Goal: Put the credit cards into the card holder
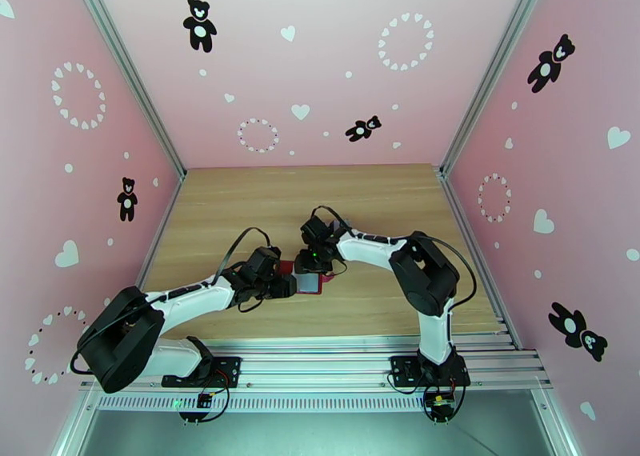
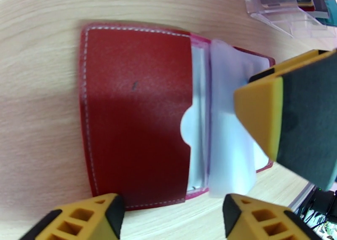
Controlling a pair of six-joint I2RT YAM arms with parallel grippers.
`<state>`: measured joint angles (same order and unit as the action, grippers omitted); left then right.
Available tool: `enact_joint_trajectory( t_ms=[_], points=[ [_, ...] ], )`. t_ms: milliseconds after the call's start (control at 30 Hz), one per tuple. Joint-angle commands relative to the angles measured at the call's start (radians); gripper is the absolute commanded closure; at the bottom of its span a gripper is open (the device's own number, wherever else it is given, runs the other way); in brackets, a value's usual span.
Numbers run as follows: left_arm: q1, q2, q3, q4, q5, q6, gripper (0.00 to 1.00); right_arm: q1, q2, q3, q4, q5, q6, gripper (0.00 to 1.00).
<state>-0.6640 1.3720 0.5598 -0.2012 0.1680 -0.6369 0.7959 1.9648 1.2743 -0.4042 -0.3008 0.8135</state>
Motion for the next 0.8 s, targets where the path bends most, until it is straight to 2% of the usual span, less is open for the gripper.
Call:
enact_joint_trajectory(
  t_ms=[0,400,767],
  points=[
    [-0.003,0.016,-0.01,-0.012,-0.001,0.007,0.26,0.018,0.038,0.025,0.0,-0.023,0.021,0.56],
    [-0.002,0.006,-0.011,-0.009,0.009,0.013,0.18,0.028,0.036,0.039,0.041,-0.064,0.057,0.56],
    [-0.003,0.016,-0.002,-0.03,-0.009,0.015,0.19,0.033,0.032,0.064,0.045,-0.078,0.064,0.56]
  ],
)
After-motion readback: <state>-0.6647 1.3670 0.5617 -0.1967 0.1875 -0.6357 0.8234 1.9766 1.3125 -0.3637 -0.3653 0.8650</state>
